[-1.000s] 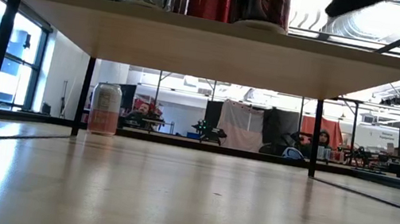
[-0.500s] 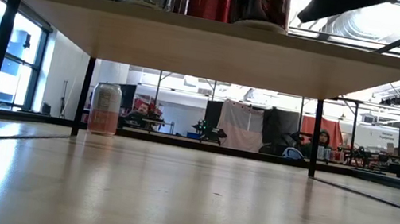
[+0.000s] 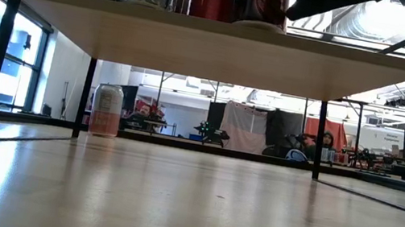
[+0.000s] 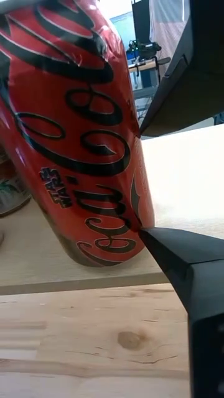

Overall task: Place canned beverage on shelf
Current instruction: Put the red soda can aligned with the other red soda cans on the shelf

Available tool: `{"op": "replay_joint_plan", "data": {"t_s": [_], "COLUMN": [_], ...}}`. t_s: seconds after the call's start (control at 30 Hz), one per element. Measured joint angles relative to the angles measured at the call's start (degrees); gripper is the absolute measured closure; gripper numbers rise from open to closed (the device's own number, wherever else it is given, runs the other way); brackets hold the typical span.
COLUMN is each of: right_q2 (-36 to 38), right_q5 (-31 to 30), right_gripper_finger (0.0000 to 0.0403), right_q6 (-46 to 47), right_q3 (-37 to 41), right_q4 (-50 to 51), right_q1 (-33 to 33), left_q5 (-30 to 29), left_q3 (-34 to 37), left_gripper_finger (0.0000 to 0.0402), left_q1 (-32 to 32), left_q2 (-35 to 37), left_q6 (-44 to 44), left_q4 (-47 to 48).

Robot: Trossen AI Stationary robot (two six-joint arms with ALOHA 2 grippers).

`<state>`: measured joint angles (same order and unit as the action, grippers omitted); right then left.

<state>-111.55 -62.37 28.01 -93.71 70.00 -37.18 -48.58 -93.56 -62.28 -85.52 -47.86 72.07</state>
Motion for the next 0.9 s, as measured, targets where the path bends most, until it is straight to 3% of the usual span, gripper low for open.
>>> {"op": "replay_joint_plan", "data": {"t_s": [0.47, 0.9], "right_q2": [0.0, 0.0], "right_q5": [0.0, 0.06], "right_gripper_finger": [0.0167, 0.0167], "right_q6": [-6.46, -6.55], "right_q3": [-0.02, -0.02], "right_q4": [-7.09, -12.34], "right_q1": [0.95, 1.96], "left_q5": [0.0, 0.0], "left_q3": [0.0, 0.0], "left_gripper_finger": [0.0067, 0.0067], "left_q1": [0.0, -0.02], "left_q2": [0.0, 0.0], "left_q6": [0.02, 0.02], "left_q4": [0.0, 0.0]}}
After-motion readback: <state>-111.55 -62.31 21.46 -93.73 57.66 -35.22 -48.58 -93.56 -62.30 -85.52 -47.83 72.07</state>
